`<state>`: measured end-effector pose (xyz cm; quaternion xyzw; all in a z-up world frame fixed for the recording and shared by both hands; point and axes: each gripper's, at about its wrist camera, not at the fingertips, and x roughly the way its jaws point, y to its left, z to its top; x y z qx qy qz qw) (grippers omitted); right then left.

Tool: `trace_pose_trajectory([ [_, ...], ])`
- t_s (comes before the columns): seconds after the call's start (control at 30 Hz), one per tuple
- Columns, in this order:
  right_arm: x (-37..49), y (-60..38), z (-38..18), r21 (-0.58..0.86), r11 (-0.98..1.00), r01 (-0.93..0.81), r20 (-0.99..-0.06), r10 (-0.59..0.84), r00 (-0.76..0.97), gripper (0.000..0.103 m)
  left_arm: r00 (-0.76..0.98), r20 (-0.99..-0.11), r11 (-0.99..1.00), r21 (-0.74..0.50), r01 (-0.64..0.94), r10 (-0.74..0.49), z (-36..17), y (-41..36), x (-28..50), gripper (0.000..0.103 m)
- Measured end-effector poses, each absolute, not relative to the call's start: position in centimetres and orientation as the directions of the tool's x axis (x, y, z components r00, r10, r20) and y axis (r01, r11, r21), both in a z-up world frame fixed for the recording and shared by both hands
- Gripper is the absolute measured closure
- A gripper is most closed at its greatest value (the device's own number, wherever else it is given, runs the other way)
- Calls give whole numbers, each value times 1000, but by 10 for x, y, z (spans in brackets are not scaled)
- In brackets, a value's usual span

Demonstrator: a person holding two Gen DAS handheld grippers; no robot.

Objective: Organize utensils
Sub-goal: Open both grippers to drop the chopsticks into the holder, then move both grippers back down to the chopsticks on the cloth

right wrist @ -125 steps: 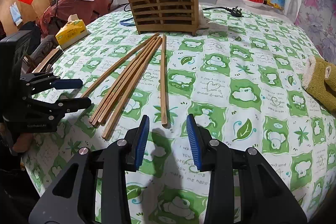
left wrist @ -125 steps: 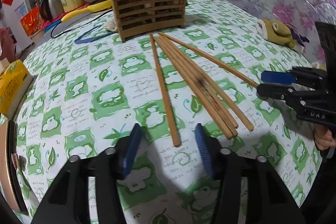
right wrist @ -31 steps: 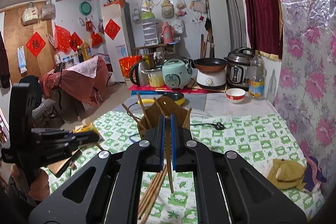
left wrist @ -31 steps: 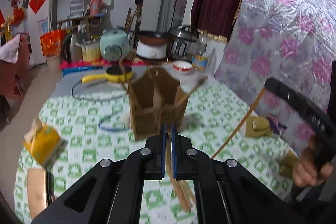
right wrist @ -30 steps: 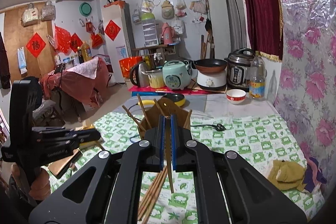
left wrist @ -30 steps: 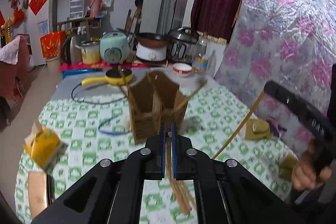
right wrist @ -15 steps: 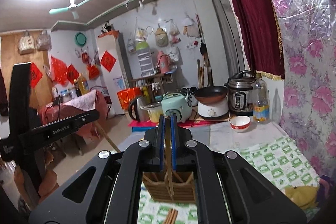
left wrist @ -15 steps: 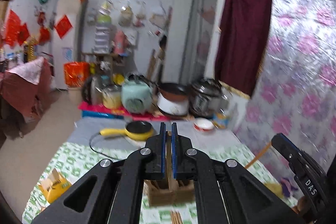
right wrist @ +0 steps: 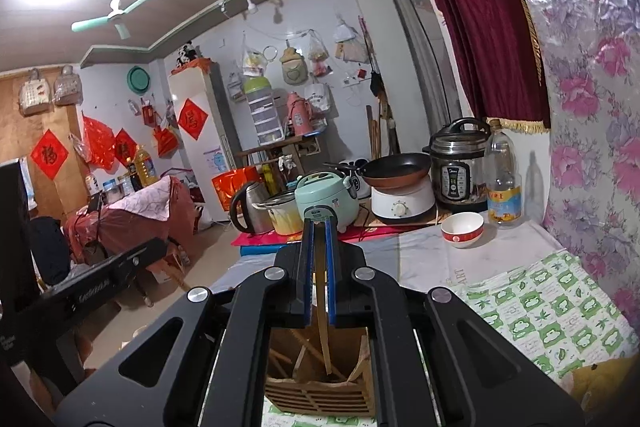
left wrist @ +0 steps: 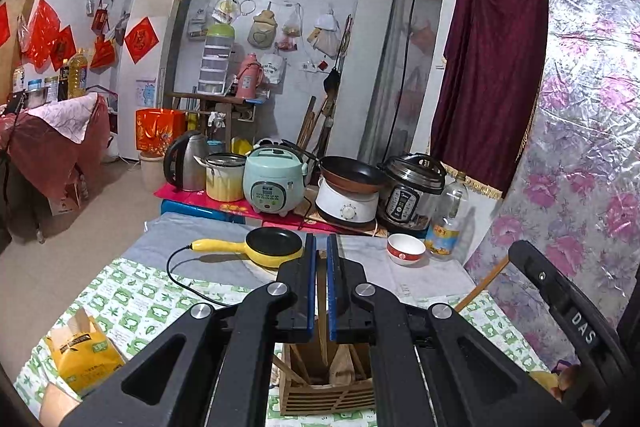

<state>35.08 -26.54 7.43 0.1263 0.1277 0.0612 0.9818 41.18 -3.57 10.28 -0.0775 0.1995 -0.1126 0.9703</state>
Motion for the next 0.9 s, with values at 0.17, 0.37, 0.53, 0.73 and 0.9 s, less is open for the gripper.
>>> trace_pose_trajectory([
  [0.17,365,-263,64,262,961,-91,-279,165,946,95,867,-423,961,-191,200,-264,90,-38,426,98],
  [0.37,380,-255,51,258,961,-101,-378,196,905,79,837,-469,954,-233,191,-282,75,-30,434,42],
  [0.53,366,-260,61,249,965,-86,-338,170,926,71,853,-447,955,-235,179,-269,82,-21,426,25],
  [0.73,356,-266,70,260,962,-82,-310,163,937,61,867,-427,959,-224,175,-258,90,-18,415,13],
  [0.9,345,-264,76,263,959,-101,-294,179,939,61,872,-426,965,-201,168,-241,93,-15,401,10],
])
